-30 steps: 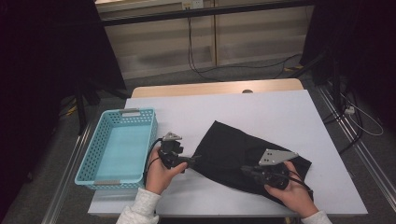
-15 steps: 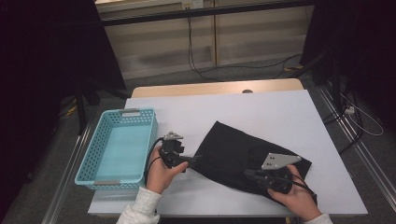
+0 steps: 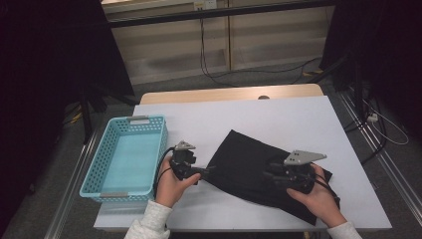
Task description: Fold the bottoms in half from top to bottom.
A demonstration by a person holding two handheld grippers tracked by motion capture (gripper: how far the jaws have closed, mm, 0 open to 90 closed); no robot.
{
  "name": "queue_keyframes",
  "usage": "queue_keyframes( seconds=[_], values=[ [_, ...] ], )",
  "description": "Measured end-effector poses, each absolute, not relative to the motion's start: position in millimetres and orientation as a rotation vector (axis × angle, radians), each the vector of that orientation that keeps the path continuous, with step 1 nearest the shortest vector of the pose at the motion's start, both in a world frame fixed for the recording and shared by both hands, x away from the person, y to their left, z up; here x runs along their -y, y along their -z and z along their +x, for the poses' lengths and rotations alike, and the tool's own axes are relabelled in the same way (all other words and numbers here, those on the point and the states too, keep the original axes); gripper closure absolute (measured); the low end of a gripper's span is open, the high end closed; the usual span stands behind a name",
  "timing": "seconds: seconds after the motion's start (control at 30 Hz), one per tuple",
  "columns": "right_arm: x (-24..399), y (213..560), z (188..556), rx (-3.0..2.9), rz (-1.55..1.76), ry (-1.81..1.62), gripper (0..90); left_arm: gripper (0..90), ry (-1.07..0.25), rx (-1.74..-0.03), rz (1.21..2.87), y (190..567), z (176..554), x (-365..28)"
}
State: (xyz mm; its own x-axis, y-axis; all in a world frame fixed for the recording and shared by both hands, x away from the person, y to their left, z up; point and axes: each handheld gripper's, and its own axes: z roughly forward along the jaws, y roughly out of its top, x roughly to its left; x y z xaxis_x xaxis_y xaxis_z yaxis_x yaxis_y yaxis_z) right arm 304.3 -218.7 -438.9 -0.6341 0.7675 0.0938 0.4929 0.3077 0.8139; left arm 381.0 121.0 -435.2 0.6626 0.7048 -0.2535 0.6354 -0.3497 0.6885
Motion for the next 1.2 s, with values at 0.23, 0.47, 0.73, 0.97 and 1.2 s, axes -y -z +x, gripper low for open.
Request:
queue_keyframes(
  seconds=[0.23,0.47,0.73,0.97,1.2],
  values=[
    [211.8,461.6,342.5,-2.253,1.303,-1.123,54.1,12.0,-0.101,-1.031,2.091,437.3,377.5,-122.0],
    [197.9,467.1,357.6,-2.246,1.350,-1.135,52.9,11.9,-0.124,-1.021,2.096,434.3,375.8,-121.7],
    [189.8,465.6,353.9,-2.243,1.284,-1.197,87.5,11.9,-0.126,-1.032,2.095,435.8,376.4,-123.7],
    [193.3,453.6,349.4,-2.219,1.260,-1.244,88.3,11.9,-0.135,-1.041,2.087,434.9,377.5,-126.0],
    [196.9,440.9,342.4,-2.206,1.229,-1.258,88.3,11.9,-0.135,-1.039,2.082,432.6,377.5,-126.8]
  ],
)
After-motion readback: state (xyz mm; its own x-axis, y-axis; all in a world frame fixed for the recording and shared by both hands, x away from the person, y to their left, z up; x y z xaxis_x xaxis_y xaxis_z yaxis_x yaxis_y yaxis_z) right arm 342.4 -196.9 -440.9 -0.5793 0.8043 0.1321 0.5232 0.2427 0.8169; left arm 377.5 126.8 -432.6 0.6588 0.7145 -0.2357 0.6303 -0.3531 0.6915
